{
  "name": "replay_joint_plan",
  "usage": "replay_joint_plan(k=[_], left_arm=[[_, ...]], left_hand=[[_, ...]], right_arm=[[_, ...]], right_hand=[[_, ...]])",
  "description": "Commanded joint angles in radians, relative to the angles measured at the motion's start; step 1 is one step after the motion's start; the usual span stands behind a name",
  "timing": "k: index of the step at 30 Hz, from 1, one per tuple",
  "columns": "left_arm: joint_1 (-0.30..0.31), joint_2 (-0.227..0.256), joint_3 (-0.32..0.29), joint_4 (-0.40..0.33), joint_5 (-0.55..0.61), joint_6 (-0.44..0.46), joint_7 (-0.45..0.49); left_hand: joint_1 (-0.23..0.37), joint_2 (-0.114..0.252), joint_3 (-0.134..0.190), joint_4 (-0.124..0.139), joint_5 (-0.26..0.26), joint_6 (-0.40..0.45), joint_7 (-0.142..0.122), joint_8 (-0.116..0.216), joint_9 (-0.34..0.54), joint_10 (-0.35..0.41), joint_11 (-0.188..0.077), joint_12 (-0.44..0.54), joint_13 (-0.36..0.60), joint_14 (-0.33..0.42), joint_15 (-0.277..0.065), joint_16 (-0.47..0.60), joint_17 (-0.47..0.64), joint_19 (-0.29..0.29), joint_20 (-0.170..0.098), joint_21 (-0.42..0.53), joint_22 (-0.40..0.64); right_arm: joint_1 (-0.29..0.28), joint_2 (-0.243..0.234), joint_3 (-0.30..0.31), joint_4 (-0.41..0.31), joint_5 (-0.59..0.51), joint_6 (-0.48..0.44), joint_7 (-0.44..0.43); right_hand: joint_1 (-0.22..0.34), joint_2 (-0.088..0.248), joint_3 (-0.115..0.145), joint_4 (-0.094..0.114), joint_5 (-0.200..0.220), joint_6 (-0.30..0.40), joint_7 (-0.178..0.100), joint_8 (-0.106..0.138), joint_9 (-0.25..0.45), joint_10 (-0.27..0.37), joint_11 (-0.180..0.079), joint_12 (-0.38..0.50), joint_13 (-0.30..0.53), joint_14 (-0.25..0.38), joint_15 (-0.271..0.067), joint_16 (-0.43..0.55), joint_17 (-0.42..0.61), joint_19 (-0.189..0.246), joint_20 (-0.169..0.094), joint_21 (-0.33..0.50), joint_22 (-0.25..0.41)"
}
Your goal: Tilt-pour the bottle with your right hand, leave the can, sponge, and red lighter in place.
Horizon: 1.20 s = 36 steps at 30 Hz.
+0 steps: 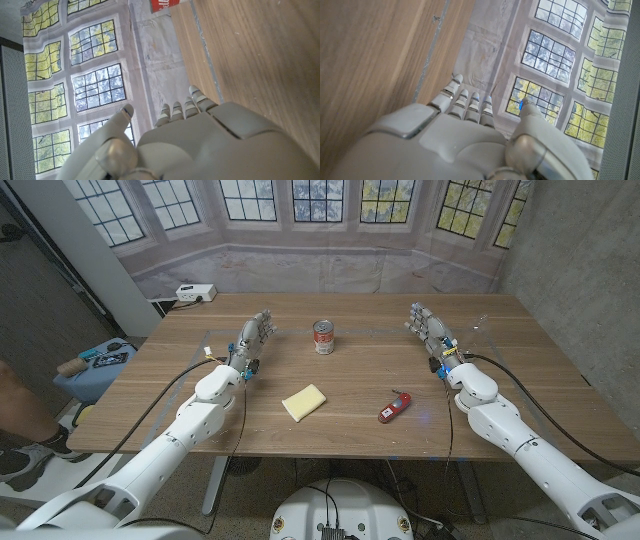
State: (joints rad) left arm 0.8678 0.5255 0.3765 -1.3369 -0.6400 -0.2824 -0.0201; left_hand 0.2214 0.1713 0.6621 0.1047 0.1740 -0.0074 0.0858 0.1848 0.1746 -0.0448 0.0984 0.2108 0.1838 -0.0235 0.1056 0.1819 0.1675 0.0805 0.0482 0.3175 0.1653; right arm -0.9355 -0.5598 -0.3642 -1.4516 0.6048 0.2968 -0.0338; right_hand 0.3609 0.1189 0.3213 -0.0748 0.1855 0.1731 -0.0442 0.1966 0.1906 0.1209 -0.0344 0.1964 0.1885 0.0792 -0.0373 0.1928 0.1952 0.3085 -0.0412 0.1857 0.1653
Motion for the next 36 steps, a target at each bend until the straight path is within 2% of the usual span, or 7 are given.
replay_joint_plan(k=[1, 19, 36], left_arm=[[0.005, 0.016, -0.002, -0.008, -0.002, -0.001, -0.021], [-0.012, 0.017, -0.004, 0.030, -0.003, -0.030, -0.061], [-0.020, 0.009, -0.004, 0.050, -0.006, -0.040, -0.070]], left_hand=[[0.014, -0.003, 0.006, -0.008, 0.002, 0.002, 0.006, 0.000, 0.002, -0.005, 0.005, -0.001, 0.006, -0.001, 0.007, -0.002, 0.002, 0.009, 0.004, -0.001, 0.005], [0.021, -0.007, 0.010, -0.022, 0.001, 0.001, 0.002, -0.001, 0.002, -0.004, 0.004, -0.002, 0.006, 0.002, 0.006, -0.003, 0.001, 0.013, 0.004, -0.009, 0.005], [0.026, -0.010, 0.013, -0.032, 0.000, 0.002, 0.003, -0.001, 0.002, -0.002, 0.005, -0.002, 0.006, 0.003, 0.006, -0.003, 0.001, 0.016, 0.003, -0.016, 0.005]], right_arm=[[-0.056, -0.024, 0.005, -0.082, -0.028, -0.005, -0.046], [-0.146, -0.074, 0.032, -0.191, -0.089, -0.013, -0.128], [-0.211, -0.107, 0.076, -0.234, -0.121, -0.028, -0.188]], right_hand=[[0.003, -0.011, 0.002, -0.008, -0.003, 0.002, 0.010, 0.005, 0.004, 0.007, 0.003, 0.005, 0.005, 0.005, -0.024, 0.008, -0.001, 0.008, -0.032, 0.006, 0.003], [0.009, -0.017, -0.001, -0.020, -0.004, 0.006, 0.017, 0.006, 0.004, 0.012, 0.006, 0.006, 0.006, 0.006, -0.021, 0.008, -0.003, 0.010, -0.030, 0.006, 0.003], [0.019, -0.022, -0.001, -0.033, -0.004, 0.006, 0.017, 0.005, 0.004, 0.019, 0.005, 0.007, 0.007, 0.015, -0.024, 0.010, -0.005, 0.020, -0.026, 0.008, 0.003]])
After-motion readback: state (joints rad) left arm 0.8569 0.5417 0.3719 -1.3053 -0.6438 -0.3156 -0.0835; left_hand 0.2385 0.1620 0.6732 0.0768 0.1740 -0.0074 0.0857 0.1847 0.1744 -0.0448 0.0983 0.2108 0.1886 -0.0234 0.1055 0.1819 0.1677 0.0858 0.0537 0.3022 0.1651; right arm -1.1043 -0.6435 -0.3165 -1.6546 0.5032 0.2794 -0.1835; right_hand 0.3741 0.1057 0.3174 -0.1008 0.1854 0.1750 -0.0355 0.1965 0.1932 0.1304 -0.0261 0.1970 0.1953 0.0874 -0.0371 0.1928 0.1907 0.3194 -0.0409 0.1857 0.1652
